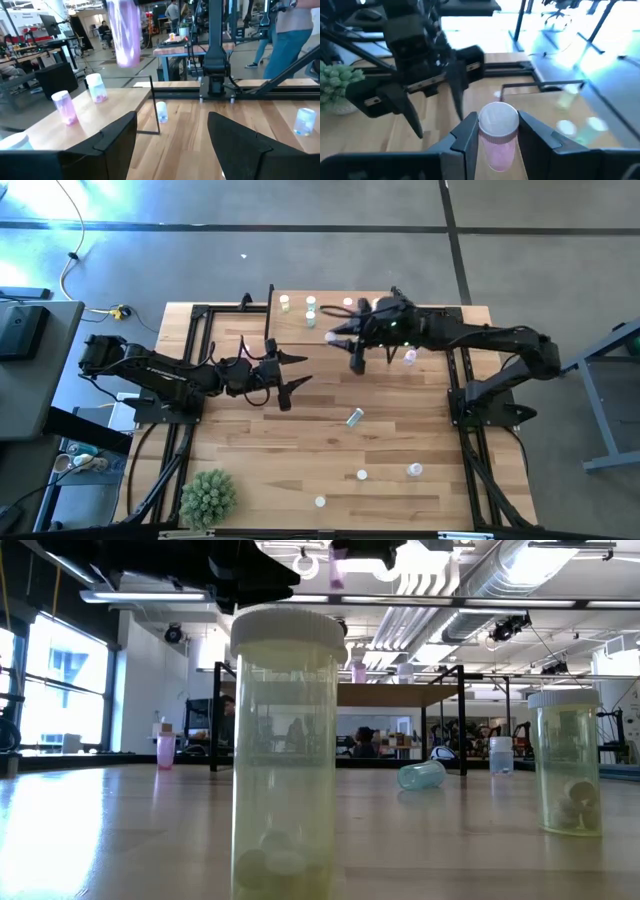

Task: Pick and place medicine bottles onto shelf by color
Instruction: Put the bottom pink pill bottle and align it with the other pink bottle on the shelf

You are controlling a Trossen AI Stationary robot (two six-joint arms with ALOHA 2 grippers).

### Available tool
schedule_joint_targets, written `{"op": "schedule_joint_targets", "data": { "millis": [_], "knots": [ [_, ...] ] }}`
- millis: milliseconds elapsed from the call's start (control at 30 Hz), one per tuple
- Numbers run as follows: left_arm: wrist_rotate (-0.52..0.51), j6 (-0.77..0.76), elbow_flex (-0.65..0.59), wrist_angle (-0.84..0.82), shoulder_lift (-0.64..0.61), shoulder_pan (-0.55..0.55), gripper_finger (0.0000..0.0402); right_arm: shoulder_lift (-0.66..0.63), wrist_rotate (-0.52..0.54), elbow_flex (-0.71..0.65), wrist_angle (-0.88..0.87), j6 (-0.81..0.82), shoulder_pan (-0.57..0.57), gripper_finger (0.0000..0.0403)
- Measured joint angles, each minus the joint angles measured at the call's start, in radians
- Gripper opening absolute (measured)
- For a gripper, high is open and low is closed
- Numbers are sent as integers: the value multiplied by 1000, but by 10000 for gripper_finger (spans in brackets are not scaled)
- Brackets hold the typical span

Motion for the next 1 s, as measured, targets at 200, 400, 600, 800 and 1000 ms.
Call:
{"op": "schedule_joint_targets", "data": {
  "millis": [200,400,600,800,1000],
  "knots": [
    [-1,-1,0,-4,-12,0,234,-94,66,-24,-62,-35,-51,103],
    [-1,-11,-1,-29,-42,0,234,-147,76,-252,99,6,-121,103],
    [2,-20,-1,-34,-61,0,234,-134,74,-425,304,63,-159,103],
    [1,-19,-1,-45,-60,0,234,-108,72,-488,453,82,-183,103],
    [1,-19,-1,-52,-60,0,234,-3,80,-454,480,82,-205,104]
  ]
}}
